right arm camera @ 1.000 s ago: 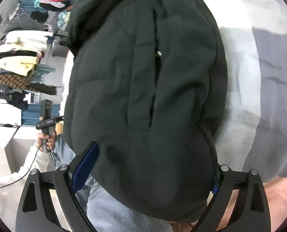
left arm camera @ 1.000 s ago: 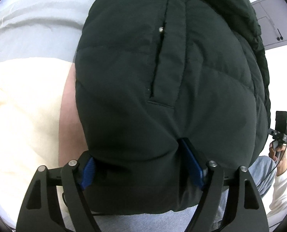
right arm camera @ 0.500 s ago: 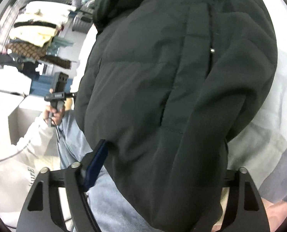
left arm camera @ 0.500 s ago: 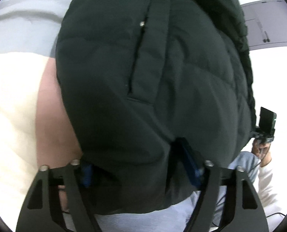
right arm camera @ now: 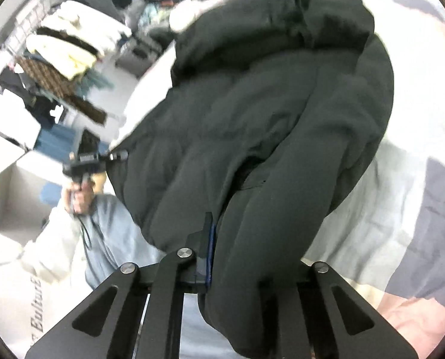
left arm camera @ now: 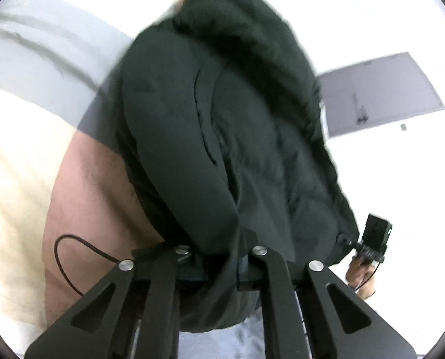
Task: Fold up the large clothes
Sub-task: 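Lift the hem with both grippers and fold it toward the collar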
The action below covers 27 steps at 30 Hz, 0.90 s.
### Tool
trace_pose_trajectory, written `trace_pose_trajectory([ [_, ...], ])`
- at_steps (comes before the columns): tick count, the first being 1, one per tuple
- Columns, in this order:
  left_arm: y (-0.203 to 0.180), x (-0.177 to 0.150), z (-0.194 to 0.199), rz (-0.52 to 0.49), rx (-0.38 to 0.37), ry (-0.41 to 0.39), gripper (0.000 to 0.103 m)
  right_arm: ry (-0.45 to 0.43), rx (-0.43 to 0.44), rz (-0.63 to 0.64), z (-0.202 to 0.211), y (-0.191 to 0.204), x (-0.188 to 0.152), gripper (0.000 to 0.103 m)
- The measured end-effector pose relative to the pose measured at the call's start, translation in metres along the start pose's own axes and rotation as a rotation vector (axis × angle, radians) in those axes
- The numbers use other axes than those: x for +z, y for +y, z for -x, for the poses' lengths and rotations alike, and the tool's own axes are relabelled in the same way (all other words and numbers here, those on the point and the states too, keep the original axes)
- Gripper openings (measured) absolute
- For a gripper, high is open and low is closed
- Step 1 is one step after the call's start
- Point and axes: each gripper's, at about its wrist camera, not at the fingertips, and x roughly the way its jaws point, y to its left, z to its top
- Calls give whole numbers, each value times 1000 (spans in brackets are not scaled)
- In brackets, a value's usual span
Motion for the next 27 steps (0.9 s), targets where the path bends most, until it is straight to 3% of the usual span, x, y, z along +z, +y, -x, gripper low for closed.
trace_pose_trajectory([
  [5,-14,1,35,24,-97,-128,6,-151,20,-27,30,21,9,8],
  [9,-28,-1,58,26,-134,-185,5,-230,46,-28,43,43,8,8],
  [19,-64,-44,117,7,-115,-293,5,-358,56,-79,91,66,-21,7],
  [27,-75,-77,160,-10,-75,-327,4,-425,52,-106,120,94,-63,7],
])
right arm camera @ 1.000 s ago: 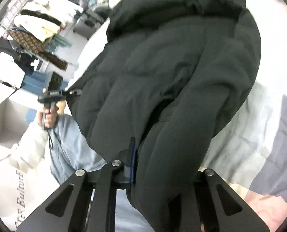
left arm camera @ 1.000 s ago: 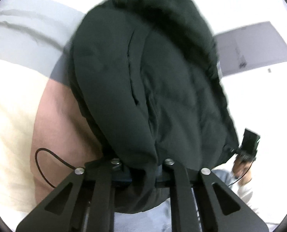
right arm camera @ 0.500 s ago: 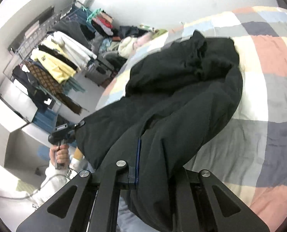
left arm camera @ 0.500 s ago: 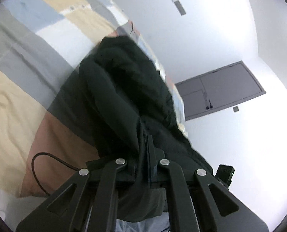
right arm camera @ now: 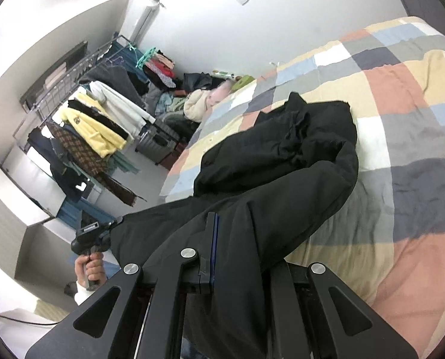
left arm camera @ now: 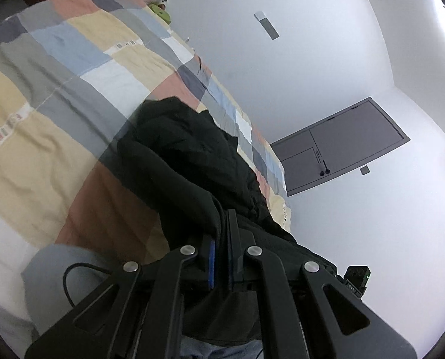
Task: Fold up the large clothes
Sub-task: 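Lift the hem with both grippers and fold it toward the collar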
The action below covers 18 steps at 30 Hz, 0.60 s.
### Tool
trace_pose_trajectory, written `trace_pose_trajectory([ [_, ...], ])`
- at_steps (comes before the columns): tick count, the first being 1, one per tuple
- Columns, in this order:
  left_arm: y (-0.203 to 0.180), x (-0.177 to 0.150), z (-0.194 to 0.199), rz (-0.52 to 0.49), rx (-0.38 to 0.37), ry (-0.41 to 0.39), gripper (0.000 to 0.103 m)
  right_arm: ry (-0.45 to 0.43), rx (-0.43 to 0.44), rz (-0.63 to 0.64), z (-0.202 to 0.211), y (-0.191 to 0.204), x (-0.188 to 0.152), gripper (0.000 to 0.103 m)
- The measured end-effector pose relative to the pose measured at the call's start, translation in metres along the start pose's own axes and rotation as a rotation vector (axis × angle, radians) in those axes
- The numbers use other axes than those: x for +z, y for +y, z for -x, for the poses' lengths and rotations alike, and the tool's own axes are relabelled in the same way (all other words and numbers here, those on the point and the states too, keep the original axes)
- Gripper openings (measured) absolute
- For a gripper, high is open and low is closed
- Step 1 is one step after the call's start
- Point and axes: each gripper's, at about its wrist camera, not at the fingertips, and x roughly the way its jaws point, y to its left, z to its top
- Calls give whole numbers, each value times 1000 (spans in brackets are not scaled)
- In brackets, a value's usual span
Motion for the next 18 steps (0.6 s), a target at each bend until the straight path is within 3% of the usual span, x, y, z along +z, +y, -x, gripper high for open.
trace_pose_trajectory([
  [10,-10,-32,52,0,73,-37,4,-51,-18,-2,53,20,-32,7],
  [18,-17,-22,73,12,88,-100,3,-72,-49,-38,61,20,-28,7],
])
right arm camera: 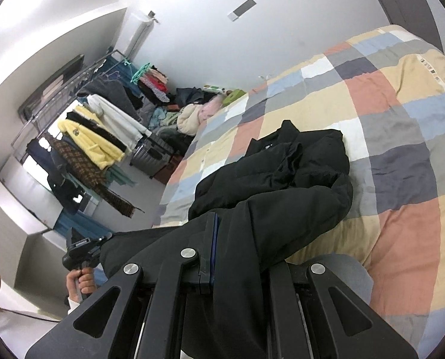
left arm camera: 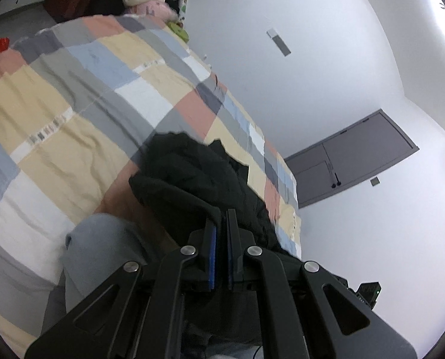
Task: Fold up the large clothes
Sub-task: 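Lift the hem with both grippers and fold it toward the collar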
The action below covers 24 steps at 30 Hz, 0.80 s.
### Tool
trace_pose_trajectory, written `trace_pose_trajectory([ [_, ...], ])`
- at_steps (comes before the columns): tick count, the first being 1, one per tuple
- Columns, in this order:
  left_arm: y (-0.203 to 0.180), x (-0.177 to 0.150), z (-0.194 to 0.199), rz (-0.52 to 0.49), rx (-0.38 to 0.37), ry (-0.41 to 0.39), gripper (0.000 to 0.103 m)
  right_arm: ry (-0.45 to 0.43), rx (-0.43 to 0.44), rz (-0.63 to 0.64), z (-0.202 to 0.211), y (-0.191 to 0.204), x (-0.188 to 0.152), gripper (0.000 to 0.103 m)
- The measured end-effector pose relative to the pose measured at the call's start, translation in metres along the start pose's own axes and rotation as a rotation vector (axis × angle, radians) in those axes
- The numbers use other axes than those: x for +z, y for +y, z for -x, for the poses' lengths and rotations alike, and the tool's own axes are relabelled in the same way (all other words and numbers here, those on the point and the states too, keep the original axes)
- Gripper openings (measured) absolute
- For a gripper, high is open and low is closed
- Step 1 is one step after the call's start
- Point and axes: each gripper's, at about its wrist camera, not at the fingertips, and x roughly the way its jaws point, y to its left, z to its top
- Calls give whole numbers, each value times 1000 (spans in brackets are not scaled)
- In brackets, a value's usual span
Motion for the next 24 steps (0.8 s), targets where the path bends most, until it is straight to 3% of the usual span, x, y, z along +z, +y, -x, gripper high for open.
trace_pose_trajectory([
  [4,-11,18,3,-34,-3,-58,0,4,-28,-38,-9,-12,13,7],
  [7,-16,30,-6,-53,-12,-52,0,23,-30,-64,-22,-23,22,7],
  [12,0,22,-32,-59,92,48,0,52,-23,-101,-40,-38,25,7],
  [17,31,5,-42,10,165,159,0,50,-38,-134,-35,-47,23,7],
  [19,41,-4,-47,31,192,215,15,56,-46,-144,-32,-48,20,7],
  [21,49,-15,-50,54,194,265,60,59,-54,-151,-29,-49,17,7],
  [22,54,-24,-52,61,201,290,66,58,-55,-157,-28,-49,16,7],
  [24,57,-34,-53,62,207,321,67,55,-57,-168,-27,-49,13,7],
])
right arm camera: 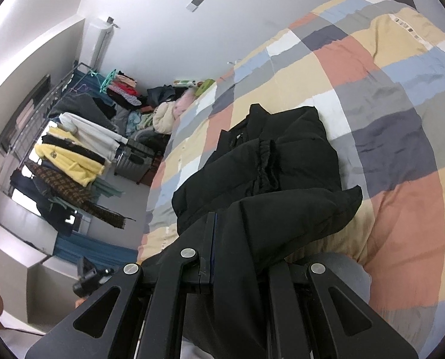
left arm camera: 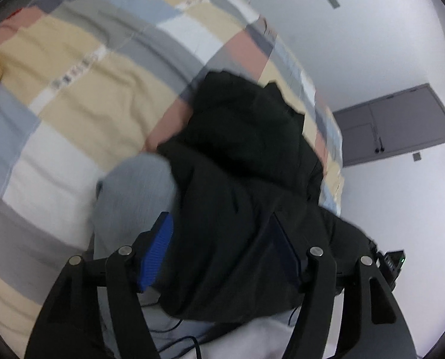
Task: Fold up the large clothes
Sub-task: 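Lift the hem with both grippers and fold it toward the collar, then lower the hem onto the collar and open both grippers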
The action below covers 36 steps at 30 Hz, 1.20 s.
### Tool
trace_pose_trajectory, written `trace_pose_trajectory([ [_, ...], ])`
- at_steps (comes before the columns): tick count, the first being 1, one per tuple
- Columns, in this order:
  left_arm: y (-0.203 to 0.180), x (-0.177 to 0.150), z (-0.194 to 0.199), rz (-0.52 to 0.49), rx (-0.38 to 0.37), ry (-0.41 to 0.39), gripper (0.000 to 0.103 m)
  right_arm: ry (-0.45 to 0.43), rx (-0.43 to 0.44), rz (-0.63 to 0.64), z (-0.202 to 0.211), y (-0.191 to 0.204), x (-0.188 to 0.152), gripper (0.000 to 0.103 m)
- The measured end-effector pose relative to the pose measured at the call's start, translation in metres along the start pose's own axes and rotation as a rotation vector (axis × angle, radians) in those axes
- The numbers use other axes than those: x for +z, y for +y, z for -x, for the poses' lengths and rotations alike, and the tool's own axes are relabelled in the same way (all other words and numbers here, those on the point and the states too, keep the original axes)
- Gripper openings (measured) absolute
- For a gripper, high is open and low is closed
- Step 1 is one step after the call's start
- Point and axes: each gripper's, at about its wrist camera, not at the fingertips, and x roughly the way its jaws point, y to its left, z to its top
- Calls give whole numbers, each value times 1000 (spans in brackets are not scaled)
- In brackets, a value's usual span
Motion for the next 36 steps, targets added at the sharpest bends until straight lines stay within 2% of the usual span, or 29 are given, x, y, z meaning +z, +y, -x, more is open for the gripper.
trace_pose_trajectory([
  [6,23,-22,-16,64,5,81,69,-10,-5,-22,1,-4,-6,7],
  [14,17,-39,-36,76,-105,139,67,-7,-21,-23,2,-1,-8,7],
  [17,9,-39,-37,59,-115,149,66,-7,-28,-21,3,-1,-11,7],
  [19,5,-39,-41,55,-118,158,60,-6,-30,-26,3,-4,-11,7],
  [21,4,-38,-45,56,-109,165,45,-7,-33,-32,3,-4,-12,7],
  [22,3,-38,-48,60,-111,170,41,-7,-33,-32,3,-4,-12,7],
  [24,2,-37,-54,63,-111,177,25,-7,-37,-32,3,-4,-11,7],
  [27,-4,-35,-53,51,-109,170,9,-5,-39,-31,3,-4,-11,7],
  [29,-10,-30,-49,40,-119,158,7,-4,-47,-24,3,-2,-9,7],
  [36,-21,2,-20,52,-229,93,5,-16,-79,-27,-2,7,-3,7],
])
